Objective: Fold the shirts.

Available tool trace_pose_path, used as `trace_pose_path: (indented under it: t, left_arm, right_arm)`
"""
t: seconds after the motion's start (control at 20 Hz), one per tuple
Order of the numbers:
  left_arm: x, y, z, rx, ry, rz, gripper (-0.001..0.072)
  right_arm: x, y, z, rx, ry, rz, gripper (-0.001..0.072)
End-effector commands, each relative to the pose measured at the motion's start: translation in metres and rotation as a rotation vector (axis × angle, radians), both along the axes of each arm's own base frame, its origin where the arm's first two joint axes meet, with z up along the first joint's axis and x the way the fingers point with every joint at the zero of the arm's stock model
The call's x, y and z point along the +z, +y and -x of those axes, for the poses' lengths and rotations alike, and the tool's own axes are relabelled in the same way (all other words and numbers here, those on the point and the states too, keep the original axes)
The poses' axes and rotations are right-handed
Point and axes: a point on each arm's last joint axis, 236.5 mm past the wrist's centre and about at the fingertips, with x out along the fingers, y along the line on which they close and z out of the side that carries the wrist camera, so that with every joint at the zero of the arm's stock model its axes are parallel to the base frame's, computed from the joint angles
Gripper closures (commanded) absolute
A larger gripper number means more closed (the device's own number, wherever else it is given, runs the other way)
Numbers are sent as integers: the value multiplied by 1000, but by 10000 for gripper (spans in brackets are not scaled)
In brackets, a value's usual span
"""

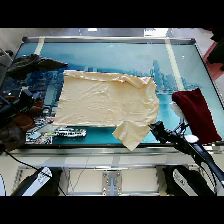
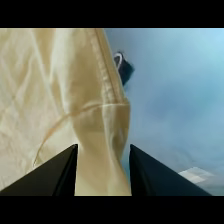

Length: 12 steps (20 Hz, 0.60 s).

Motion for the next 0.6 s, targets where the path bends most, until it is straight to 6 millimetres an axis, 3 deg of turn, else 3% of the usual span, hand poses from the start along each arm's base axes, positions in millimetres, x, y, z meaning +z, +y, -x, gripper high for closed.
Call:
trace_pose_path:
  t: [0.0, 0.55]
  left_arm:
    - [0, 1, 0, 3, -2, -4, 363]
    - [0, 1, 0, 4, -3, -5, 363]
  right_arm:
    - [-5, -11, -8, -48, -14, 38, 322]
    - [-7, -12, -14, -62, -26, 32, 332]
